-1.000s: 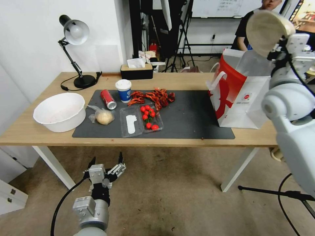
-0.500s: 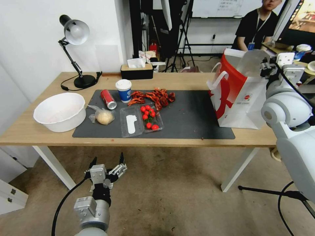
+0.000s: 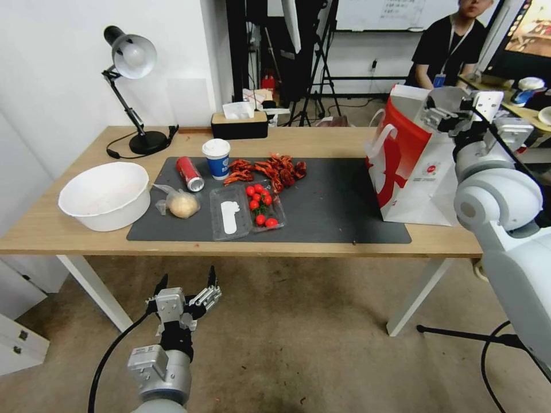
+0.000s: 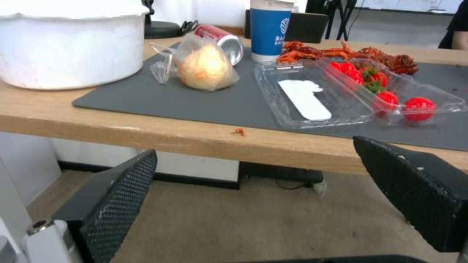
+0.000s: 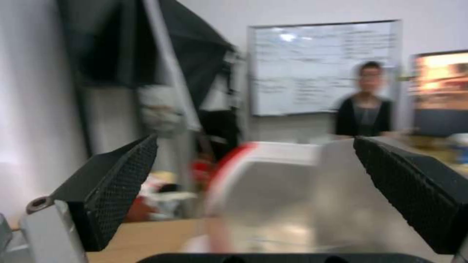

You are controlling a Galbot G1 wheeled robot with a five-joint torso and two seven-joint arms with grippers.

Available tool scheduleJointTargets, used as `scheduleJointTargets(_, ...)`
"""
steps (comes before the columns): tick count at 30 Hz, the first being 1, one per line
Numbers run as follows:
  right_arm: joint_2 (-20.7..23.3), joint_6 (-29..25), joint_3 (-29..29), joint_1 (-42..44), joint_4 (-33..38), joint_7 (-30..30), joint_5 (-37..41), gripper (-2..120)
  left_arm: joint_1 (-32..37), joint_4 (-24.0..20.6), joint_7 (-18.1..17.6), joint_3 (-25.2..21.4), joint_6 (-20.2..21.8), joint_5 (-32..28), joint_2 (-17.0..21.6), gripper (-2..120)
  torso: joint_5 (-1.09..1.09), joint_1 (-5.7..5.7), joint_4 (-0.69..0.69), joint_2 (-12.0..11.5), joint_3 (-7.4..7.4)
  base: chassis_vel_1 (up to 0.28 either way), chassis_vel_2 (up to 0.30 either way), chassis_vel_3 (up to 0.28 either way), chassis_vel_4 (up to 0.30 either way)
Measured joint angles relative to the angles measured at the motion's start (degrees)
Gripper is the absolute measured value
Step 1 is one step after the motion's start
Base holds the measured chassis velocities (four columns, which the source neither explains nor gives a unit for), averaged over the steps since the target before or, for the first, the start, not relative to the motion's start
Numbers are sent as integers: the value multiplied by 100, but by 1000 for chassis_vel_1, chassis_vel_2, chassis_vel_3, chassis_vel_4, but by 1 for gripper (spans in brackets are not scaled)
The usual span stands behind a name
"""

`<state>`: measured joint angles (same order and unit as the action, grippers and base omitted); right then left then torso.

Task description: Pick up the trash from the table and place it into the takeout bag.

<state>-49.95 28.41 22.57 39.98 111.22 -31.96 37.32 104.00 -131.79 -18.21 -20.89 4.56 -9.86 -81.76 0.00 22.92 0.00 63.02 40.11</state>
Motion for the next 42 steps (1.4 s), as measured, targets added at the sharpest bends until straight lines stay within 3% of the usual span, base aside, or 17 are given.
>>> scheduleJointTargets(2, -1, -153, 8, 28, 47, 95, 57, 100, 1, 0, -4, 3, -7, 7, -2, 100, 0, 0, 1, 0, 0, 0, 0, 0, 0)
scheduleJointTargets(5, 7, -1161, 161, 546, 453, 735, 850, 100, 10, 28, -15, 3, -97, 32, -5, 100, -2, 0, 1, 0, 0, 0, 0, 0, 0)
scheduleJointTargets(11, -39, -2124, 356, 1572, 888, 1767, 859, 100, 17, 60, -22, 22, -155, 33, -6, 100, 1, 0, -1, 0, 0, 0, 0, 0, 0)
scheduleJointTargets(13, 47, -2609, 492, 2110, 1126, 2201, 453, 100, 2, 76, -22, 32, -161, 34, -8, 100, -1, 0, 1, 1, 0, 0, 0, 0, 0)
scheduleJointTargets(18, 125, -2822, 715, 2842, 1459, 2335, -57, 100, -16, 103, -21, 37, -172, 30, -1, 100, -1, 0, 0, 1, -1, 0, 0, 0, 0)
scheduleJointTargets(22, -153, -3045, 984, 3760, 1681, 2490, -471, 100, -20, 109, -18, 36, -186, 27, 1, 100, -1, 0, 0, 1, 0, 0, 0, 0, 0)
scheduleJointTargets(30, -1309, -4119, 1279, 5655, 1422, 2793, -1308, 100, -22, 102, -9, 49, -188, 15, 33, 100, 0, -1, 0, 1, 0, 0, 0, 0, 0)
scheduleJointTargets(42, -1928, -4599, 1048, 6187, 890, 2750, -1946, 100, -46, 203, -6, 44, -216, -6, 44, 100, -1, 0, 0, 0, -1, 0, 0, 0, 0)
